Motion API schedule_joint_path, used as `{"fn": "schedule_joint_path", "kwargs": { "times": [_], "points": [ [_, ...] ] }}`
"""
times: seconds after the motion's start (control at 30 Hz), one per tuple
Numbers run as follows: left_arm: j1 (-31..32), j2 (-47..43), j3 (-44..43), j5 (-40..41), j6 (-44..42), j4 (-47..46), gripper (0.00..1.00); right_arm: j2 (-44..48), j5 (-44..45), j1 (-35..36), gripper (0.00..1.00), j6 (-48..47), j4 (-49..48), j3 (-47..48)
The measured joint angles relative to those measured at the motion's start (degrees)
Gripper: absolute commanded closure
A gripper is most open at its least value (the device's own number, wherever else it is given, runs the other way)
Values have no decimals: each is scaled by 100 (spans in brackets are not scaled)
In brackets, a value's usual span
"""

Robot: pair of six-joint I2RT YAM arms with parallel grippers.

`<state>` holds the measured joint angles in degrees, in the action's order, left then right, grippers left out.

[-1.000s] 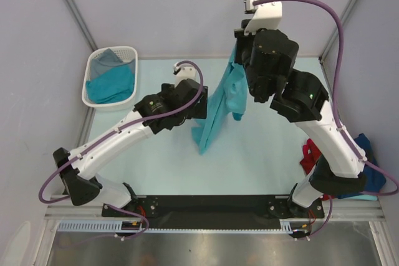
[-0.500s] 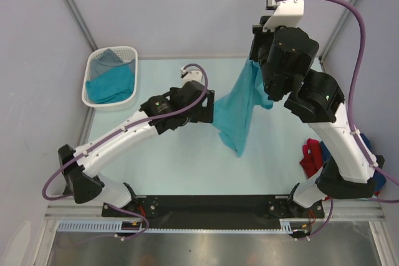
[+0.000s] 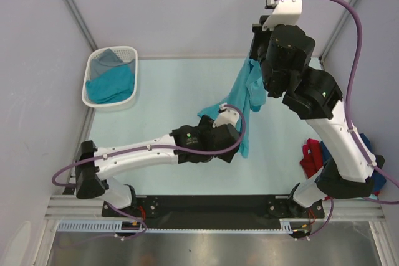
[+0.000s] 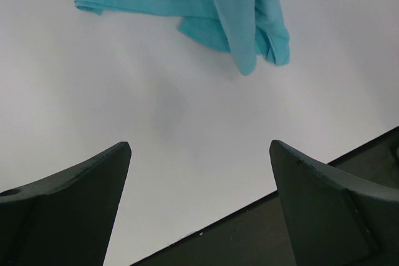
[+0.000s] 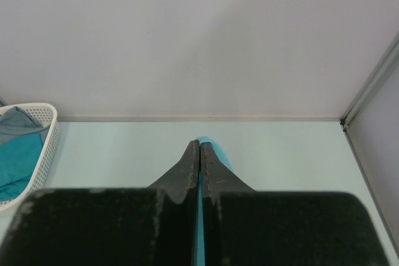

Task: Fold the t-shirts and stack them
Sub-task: Flatten out the tshirt

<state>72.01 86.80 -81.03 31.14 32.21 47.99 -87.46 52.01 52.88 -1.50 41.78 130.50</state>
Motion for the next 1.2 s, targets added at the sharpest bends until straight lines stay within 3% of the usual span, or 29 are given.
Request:
{"fn": "schedule_joint_path", "kwargs": {
  "times": [0.47, 0.83, 1.0, 1.2],
  "points": [
    [584, 1757, 372, 372, -584, -269, 1, -9, -205, -63, 100, 260, 127, -31],
    [649, 1851, -505, 481, -1252, -603, 1, -9, -282, -68, 100, 343, 175, -153],
    [699, 1794, -365, 691, -1539, -920, 0, -7, -308, -90, 100, 345, 238, -223],
    [632, 1744, 431, 852, -1622, -1519, 1, 20, -341, -98, 100, 361, 256, -282]
  ]
}}
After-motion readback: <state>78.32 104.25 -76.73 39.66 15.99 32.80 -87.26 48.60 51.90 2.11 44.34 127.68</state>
